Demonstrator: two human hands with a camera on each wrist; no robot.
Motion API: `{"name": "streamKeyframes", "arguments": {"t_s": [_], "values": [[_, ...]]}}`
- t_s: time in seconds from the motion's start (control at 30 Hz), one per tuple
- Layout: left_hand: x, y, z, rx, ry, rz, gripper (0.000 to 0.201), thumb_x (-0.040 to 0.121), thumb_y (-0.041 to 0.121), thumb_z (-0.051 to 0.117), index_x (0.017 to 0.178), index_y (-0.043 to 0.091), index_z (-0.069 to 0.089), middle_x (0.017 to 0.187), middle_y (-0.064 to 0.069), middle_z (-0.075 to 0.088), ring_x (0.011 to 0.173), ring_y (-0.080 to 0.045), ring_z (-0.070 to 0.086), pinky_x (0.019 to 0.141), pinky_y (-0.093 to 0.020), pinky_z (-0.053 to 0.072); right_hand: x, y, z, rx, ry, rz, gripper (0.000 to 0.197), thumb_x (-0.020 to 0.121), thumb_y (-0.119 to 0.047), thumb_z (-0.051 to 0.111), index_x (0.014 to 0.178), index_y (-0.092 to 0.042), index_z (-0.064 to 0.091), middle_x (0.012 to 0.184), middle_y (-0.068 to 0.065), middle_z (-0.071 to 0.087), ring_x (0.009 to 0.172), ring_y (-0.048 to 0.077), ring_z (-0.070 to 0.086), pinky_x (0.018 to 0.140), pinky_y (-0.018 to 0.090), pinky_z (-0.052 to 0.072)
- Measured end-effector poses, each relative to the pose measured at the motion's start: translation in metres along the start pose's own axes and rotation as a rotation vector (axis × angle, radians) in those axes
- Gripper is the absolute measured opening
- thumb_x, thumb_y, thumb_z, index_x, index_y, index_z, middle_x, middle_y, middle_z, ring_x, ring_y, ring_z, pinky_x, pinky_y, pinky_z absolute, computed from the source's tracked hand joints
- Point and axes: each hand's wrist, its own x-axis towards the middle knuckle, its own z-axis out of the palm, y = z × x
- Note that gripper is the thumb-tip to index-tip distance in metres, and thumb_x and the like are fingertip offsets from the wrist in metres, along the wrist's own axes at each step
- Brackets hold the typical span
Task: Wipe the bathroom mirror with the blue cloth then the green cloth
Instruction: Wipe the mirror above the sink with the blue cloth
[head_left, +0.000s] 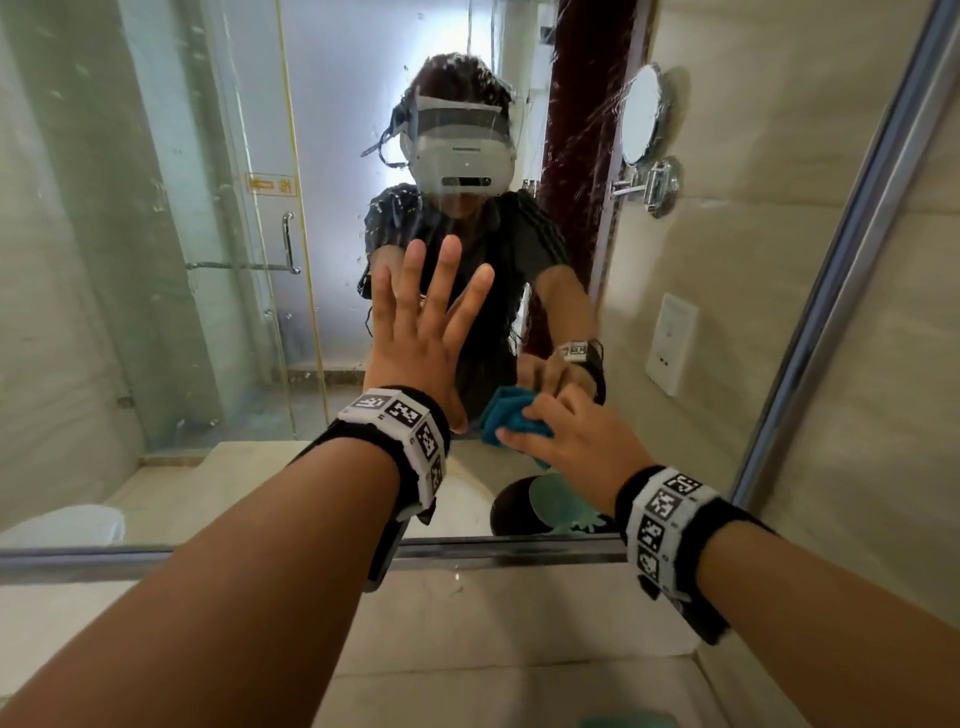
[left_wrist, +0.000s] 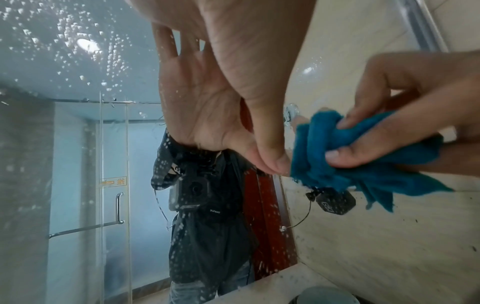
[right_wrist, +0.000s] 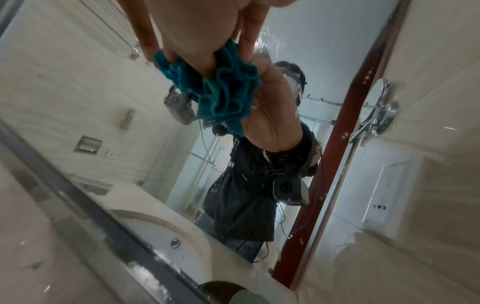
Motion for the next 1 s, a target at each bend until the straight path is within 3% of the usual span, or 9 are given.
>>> {"name": "streamKeyframes", "arguments": {"t_s": [0.13,0.23,0.3,0.4,0.53,0.63,0.77,0.9,1.0], "values": [[-0.004,0.002,-0.002,-0.004,-0.010,-0.012,0.151,0.051,0.073,0.072,0.137,0.018,-0.039,0.144,-0.017,-0.038,0.140,-0.041,-0.019,0.107,-0.055,-0.018,0.000,0.009,-0.012,-0.070,-0.035,-0.010,0.048,0.069,-0.021,0.079,0.114,-0.027,0.065,0.104,0.008,0.059,0.083,0.028,0.056,0.063,0.038,0.053],[-0.006,0.004,-0.002,-0.001,-0.034,-0.020,0.152,0.050,0.074,0.071,0.136,0.018,-0.040,0.144,-0.017,-0.038,0.140,-0.041,-0.018,0.108,-0.056,-0.016,0.002,0.029,-0.023,-0.054,0.091,0.133,0.047,0.086,-0.052,0.037,0.123,-0.032,0.058,0.123,0.005,0.050,0.109,0.025,0.044,0.085,0.038,0.045],[-0.007,0.006,-0.001,-0.020,-0.050,-0.022,0.151,0.052,0.072,0.072,0.135,0.019,-0.042,0.141,-0.016,-0.044,0.138,-0.040,-0.024,0.108,-0.056,-0.017,0.006,0.036,-0.040,0.030,0.254,0.341,0.037,0.086,-0.031,0.050,0.121,-0.028,0.062,0.115,0.011,0.054,0.102,0.027,0.040,0.076,0.039,0.047],[-0.009,0.008,0.001,-0.029,-0.062,-0.032,0.149,0.055,0.071,0.071,0.133,0.018,-0.044,0.133,-0.016,-0.054,0.132,-0.039,-0.032,0.107,-0.056,-0.017,0.007,0.039,-0.035,0.138,0.475,0.424,0.056,0.070,0.008,0.069,0.118,-0.020,0.065,0.109,0.016,0.057,0.094,0.026,0.034,0.071,0.040,0.051],[-0.014,0.010,0.005,-0.064,-0.080,-0.041,0.150,0.054,0.071,0.072,0.134,0.020,-0.044,0.131,-0.015,-0.056,0.132,-0.040,-0.034,0.106,-0.056,-0.020,-0.006,0.016,-0.003,0.195,0.455,0.413,0.038,0.082,-0.012,0.056,0.117,-0.022,0.065,0.111,0.017,0.058,0.105,0.021,0.032,0.087,0.028,0.040],[-0.016,0.012,0.008,-0.087,-0.064,-0.040,0.152,0.051,0.070,0.075,0.135,0.020,-0.042,0.133,-0.014,-0.055,0.133,-0.041,-0.030,0.108,-0.056,-0.018,-0.022,0.007,0.017,0.112,0.348,0.300,0.064,0.058,0.004,0.081,0.116,-0.019,0.066,0.108,0.015,0.058,0.101,0.026,0.037,0.079,0.036,0.051],[-0.019,0.015,0.008,-0.139,-0.066,-0.035,0.155,0.047,0.067,0.079,0.136,0.023,-0.040,0.133,-0.010,-0.055,0.134,-0.039,-0.031,0.108,-0.053,-0.022,-0.033,0.012,0.010,0.112,0.273,0.184,0.060,0.060,-0.002,0.079,0.117,-0.018,0.065,0.116,0.007,0.043,0.103,0.026,0.038,0.083,0.042,0.050],[-0.022,0.014,0.008,-0.168,-0.093,-0.028,0.157,0.042,0.064,0.082,0.138,0.025,-0.036,0.136,-0.007,-0.054,0.128,-0.034,-0.045,0.106,-0.050,-0.027,-0.041,0.046,-0.012,0.063,0.297,0.422,0.022,0.085,-0.032,0.067,0.104,-0.037,0.057,0.115,0.000,0.049,0.099,0.010,0.050,0.086,0.033,0.049],[-0.022,0.016,0.010,-0.165,-0.108,-0.036,0.157,0.043,0.065,0.081,0.138,0.025,-0.037,0.133,-0.007,-0.056,0.130,-0.034,-0.041,0.107,-0.051,-0.025,-0.047,0.071,-0.023,0.152,0.422,0.666,0.043,0.085,-0.008,0.054,0.119,-0.035,0.058,0.124,0.013,0.048,0.112,0.029,0.045,0.090,0.038,0.040]]}}
